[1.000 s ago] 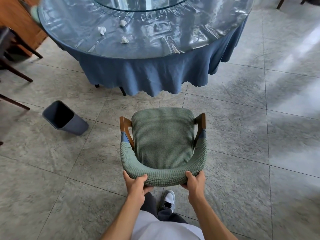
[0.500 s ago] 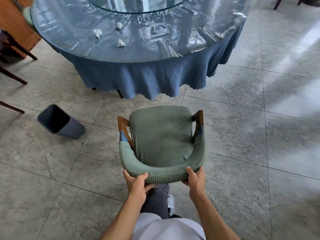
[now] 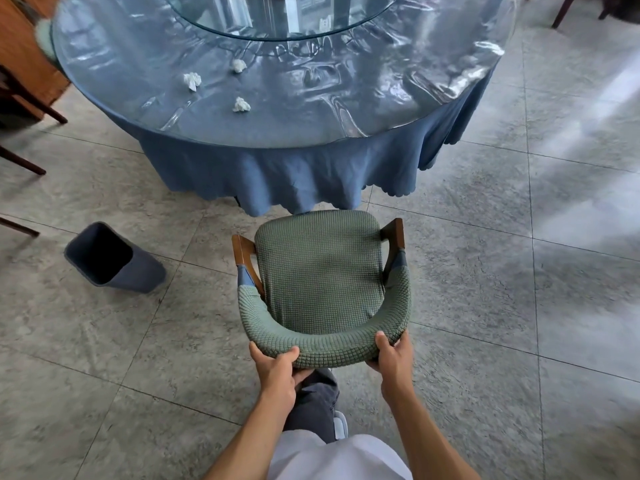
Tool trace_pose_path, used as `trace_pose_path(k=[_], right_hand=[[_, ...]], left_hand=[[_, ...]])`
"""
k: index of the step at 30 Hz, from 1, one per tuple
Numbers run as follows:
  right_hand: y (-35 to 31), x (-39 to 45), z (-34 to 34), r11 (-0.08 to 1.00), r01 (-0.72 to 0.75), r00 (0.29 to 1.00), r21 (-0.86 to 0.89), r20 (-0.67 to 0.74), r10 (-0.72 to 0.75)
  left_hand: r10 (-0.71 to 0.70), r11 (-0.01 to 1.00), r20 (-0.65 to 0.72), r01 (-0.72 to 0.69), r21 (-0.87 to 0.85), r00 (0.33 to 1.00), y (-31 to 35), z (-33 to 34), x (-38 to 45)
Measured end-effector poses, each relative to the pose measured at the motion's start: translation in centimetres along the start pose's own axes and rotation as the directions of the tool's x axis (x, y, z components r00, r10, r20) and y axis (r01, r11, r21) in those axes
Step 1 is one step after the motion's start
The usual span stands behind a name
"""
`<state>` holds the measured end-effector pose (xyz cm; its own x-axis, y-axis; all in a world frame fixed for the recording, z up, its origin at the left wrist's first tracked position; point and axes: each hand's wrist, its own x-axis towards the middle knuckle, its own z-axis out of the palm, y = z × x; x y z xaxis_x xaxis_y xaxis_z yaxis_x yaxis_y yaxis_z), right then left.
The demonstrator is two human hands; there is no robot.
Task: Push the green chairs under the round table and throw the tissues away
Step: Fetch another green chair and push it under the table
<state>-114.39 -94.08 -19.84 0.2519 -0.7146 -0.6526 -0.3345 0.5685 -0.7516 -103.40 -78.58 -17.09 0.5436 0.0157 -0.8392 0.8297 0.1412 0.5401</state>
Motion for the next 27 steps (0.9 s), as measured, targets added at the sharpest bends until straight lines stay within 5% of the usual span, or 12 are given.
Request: trace_pose_path(k=[27], right_hand=[[-7.0, 6.9, 6.8, 0.999, -0.036, 0.999, -0.007, -0.027, 0.036]], left_hand=[[-0.002, 0.999, 0.038, 0.000, 0.052, 0.999, 7.7, 7.1, 5.9]])
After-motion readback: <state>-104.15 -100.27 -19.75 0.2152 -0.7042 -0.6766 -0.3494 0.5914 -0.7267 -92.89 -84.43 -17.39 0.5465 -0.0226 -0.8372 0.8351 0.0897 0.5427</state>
